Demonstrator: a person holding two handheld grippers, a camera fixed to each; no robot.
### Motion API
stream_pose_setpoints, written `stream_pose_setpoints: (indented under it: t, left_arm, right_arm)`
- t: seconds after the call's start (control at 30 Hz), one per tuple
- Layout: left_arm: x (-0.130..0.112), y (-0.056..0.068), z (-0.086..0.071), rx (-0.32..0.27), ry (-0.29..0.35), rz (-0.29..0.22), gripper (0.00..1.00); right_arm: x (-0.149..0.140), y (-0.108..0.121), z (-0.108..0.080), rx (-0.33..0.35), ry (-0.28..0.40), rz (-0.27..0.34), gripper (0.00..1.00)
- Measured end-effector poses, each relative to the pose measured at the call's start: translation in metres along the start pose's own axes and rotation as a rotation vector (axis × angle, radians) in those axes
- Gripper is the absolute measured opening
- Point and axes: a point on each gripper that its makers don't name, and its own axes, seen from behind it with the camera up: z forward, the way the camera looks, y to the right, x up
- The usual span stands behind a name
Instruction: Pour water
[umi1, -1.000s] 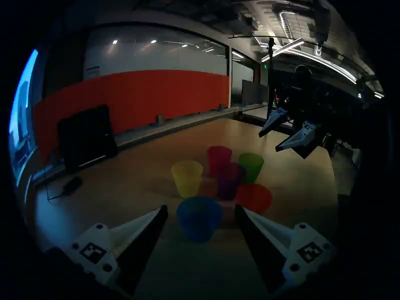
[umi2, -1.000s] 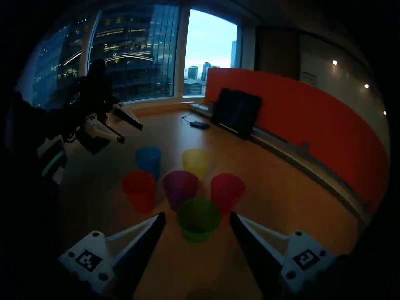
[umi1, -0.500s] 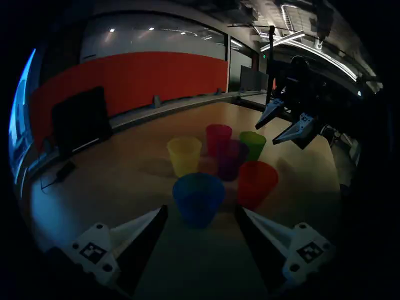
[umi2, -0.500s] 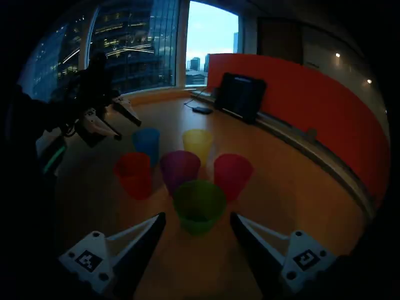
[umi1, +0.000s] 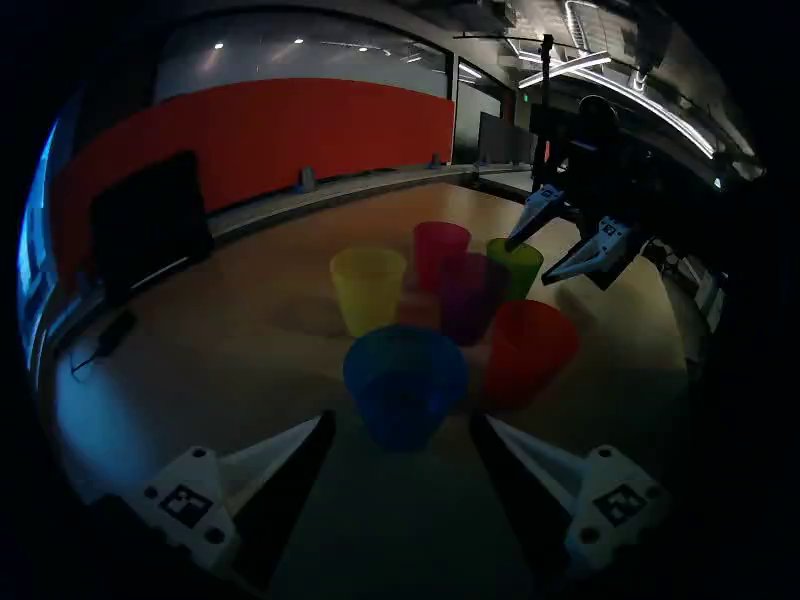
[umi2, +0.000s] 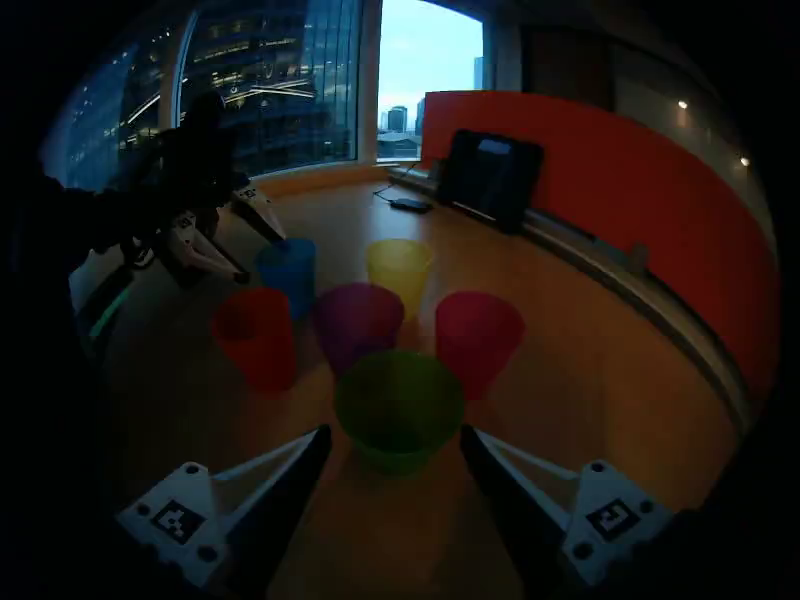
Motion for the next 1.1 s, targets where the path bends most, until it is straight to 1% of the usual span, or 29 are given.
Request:
stream_pose_setpoints:
  t: [0.37, 0.6, 0.77, 0.83, 0.9, 1.1]
  left_arm:
    - [0.010, 0.001, 0.021, -0.030, -0.013, 0.024, 1.00]
    - [0.016, 0.003, 0.029, -0.059, -0.021, 0.018, 1.00]
    - [0.016, 0.004, 0.034, -0.063, -0.026, 0.030, 1.00]
    - [0.015, 0.004, 0.036, -0.062, -0.029, 0.038, 0.97]
    - [0.015, 0.004, 0.037, -0.059, -0.031, 0.046, 0.89]
    - [0.015, 0.006, 0.037, -0.056, -0.034, 0.062, 0.88]
  right_arm:
    - [0.007, 0.000, 0.019, 0.022, 0.003, 0.000, 0.99]
    - [0.010, 0.002, 0.020, 0.023, 0.006, -0.004, 0.99]
    - [0.011, 0.004, 0.019, 0.021, 0.008, 0.000, 0.99]
    - [0.011, 0.005, 0.019, 0.020, 0.008, 0.001, 0.99]
    - [0.011, 0.005, 0.019, 0.020, 0.009, 0.002, 0.99]
    - [0.010, 0.004, 0.021, 0.026, 0.010, 0.001, 0.99]
